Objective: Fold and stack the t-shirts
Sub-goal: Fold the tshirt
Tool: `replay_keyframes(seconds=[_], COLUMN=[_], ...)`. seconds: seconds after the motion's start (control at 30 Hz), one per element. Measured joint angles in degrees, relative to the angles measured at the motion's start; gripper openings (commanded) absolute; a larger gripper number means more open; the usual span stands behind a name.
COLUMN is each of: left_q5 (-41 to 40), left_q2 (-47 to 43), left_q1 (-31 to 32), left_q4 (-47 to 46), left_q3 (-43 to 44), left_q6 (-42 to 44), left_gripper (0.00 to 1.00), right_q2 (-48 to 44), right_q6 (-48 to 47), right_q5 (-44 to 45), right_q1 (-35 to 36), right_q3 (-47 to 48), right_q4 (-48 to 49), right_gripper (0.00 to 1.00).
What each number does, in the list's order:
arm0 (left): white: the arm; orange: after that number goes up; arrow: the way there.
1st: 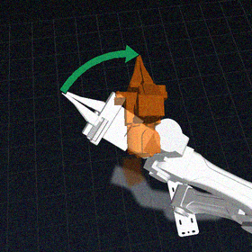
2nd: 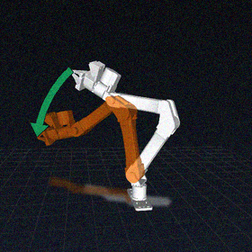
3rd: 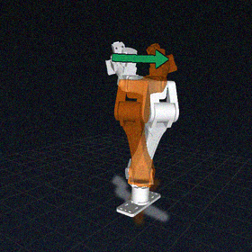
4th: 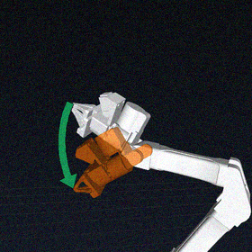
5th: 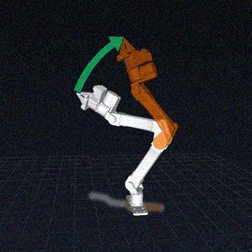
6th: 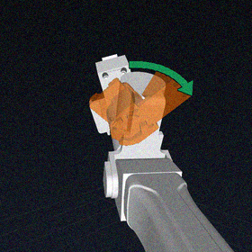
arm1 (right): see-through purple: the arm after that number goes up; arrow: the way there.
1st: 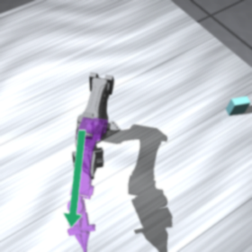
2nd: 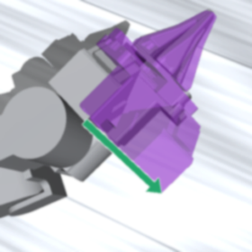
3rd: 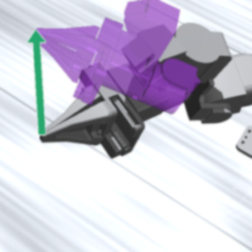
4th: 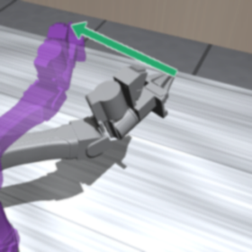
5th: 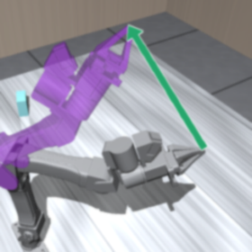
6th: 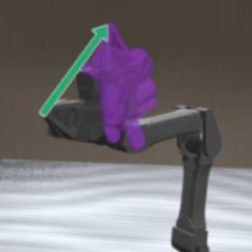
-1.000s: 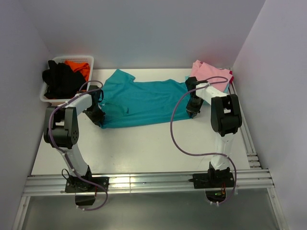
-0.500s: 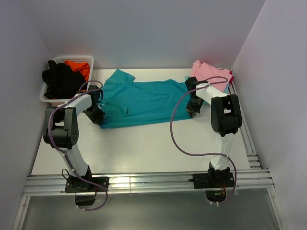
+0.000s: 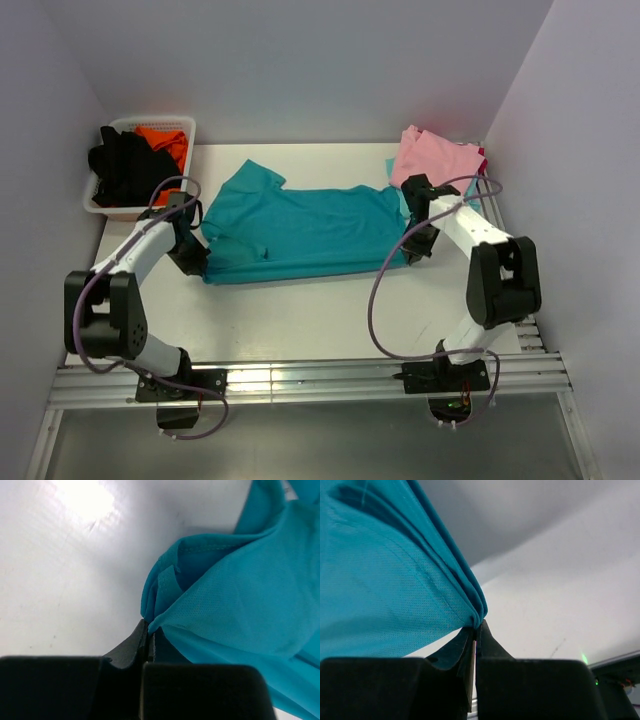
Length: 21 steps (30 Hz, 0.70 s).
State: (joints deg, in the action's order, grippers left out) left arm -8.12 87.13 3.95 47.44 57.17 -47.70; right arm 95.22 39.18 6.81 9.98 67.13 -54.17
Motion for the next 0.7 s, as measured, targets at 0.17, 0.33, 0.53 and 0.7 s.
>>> replay_keyframes(seconds=[0.17, 0.33, 0.53, 0.7], left_q5=[1.9, 4.2, 6.1, 8.1], left_q2=[-8.2, -16.1, -22.7, -26.1], left_q1=[0.0, -0.1, 0.1, 2.8], left_q4=[3.3, 7.7, 14.1, 19.3], left_q3=[-2.8, -6.9, -10.8, -10.9], left_q6=[0.5, 1.0, 2.4, 1.1], left_gripper=[0.0, 0.0, 0.5, 0.99], right_q2=[-9.4, -18.2, -26.2, -32.5], right_q6=[1.5, 3.8, 5.9, 6.9], right_q5=[-2.0, -4.5, -5.7, -5.9], right_q1=[0.0, 0.6, 1.7, 1.8], right_q3=[-6.0, -12.0, -15.2, -16.2], right_q4=[-2.7, -7.1, -12.7, -18.8], right_gripper=[0.0, 0.0, 0.37, 0.75])
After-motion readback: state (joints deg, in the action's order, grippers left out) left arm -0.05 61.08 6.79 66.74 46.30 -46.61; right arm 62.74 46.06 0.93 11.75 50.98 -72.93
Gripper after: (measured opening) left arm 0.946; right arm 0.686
